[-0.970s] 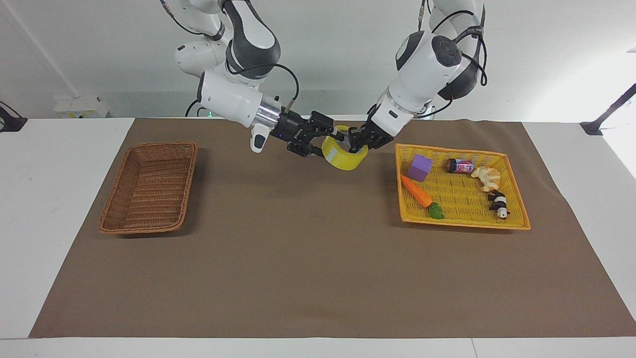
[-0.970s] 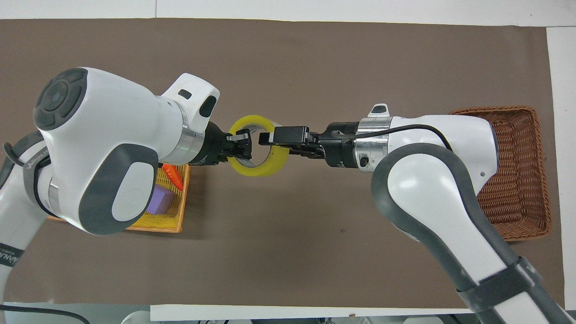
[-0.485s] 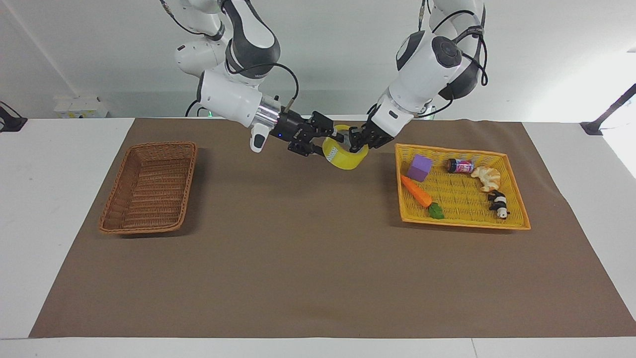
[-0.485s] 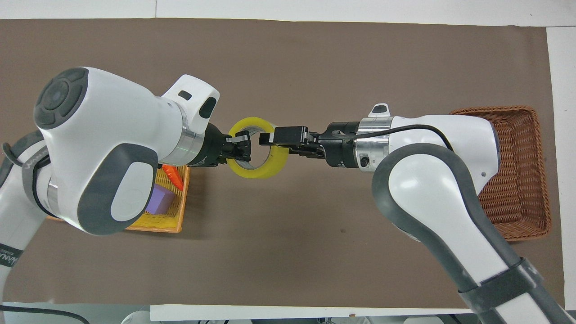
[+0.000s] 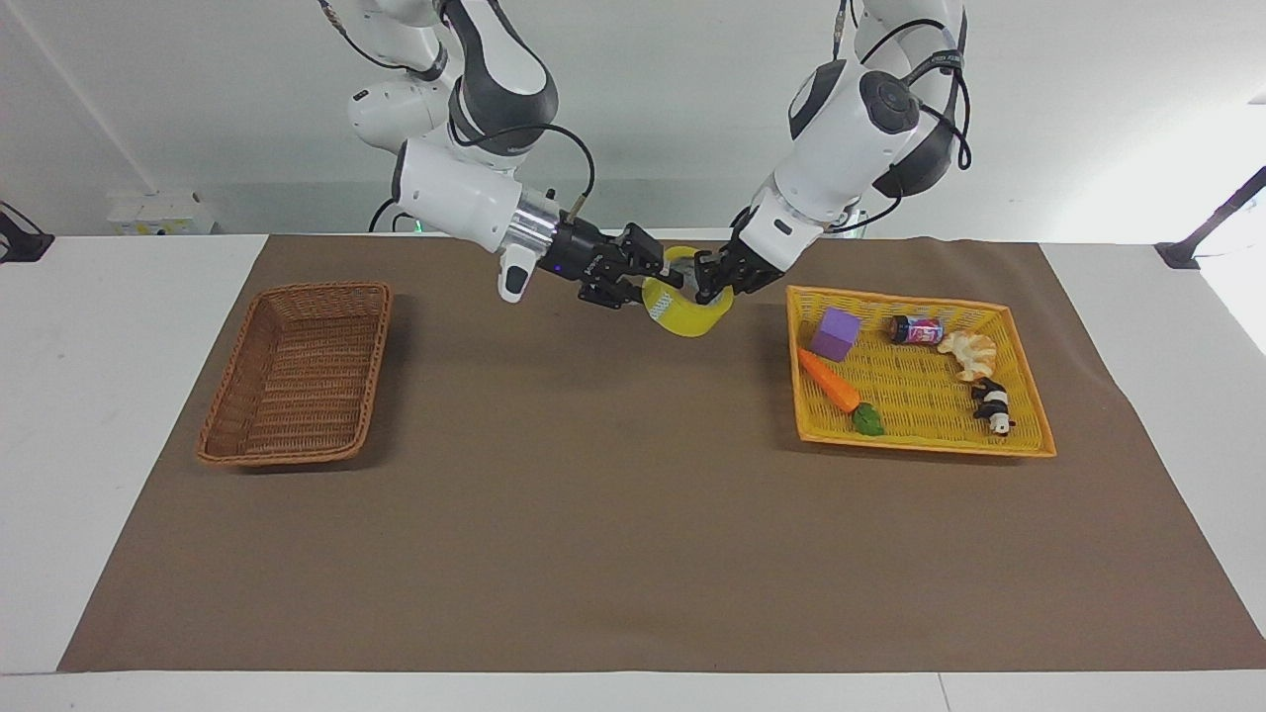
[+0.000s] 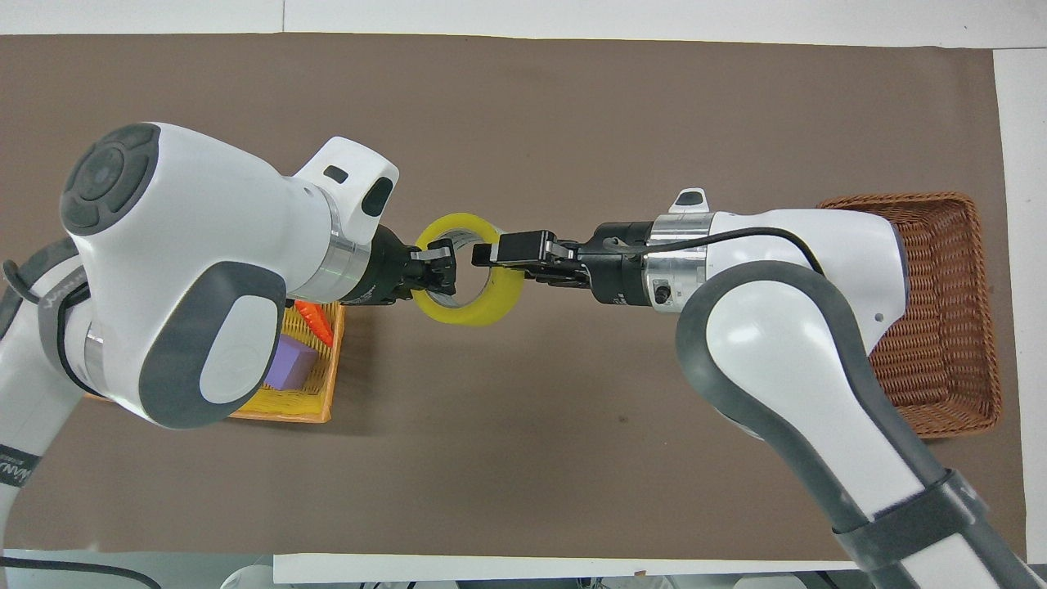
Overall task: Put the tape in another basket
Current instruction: 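Close the right gripper on the tape rim beside the left gripper, then carry the tape with the right gripper while the left gripper withdraws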
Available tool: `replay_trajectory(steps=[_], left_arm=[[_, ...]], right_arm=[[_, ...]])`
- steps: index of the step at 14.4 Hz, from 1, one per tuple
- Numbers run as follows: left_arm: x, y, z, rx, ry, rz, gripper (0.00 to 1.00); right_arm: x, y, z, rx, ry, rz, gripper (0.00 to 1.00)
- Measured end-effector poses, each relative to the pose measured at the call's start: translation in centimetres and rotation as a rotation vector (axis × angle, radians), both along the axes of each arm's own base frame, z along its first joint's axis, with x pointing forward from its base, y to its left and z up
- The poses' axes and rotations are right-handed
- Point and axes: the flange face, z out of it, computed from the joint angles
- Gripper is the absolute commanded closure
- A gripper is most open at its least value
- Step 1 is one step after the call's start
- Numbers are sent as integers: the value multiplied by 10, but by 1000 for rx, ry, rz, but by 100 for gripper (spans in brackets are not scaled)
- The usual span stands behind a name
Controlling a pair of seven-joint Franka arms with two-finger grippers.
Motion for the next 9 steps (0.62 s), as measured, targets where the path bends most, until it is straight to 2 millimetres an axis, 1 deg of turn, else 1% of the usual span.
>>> replay_trajectory(steps=[1,2,3,4,6,7,8,9], left_arm=[[0,0,0,0,1,0,96],[0,0,0,1,1,0,81],[0,0,0,1,1,0,52],[0,0,0,1,1,0,2],[0,0,5,0,-6,4,0],[0,1,11,-2,-12,15,0],[-1,1,22,-6,-15,19,0],[-2,3,37,-6,-11,20,0]], right_arm=[[0,0,0,0,0,0,100],[0,0,0,0,-1,1,100],[0,0,0,0,-1,1,100],[0,0,0,0,-1,1,100],[-1,1,-1,-1,1,2,100],[-1,1,-2,-2,2,2,100],[-1,1,-2,-2,2,2,100],[-1,0,-2,-3,2,1,100]])
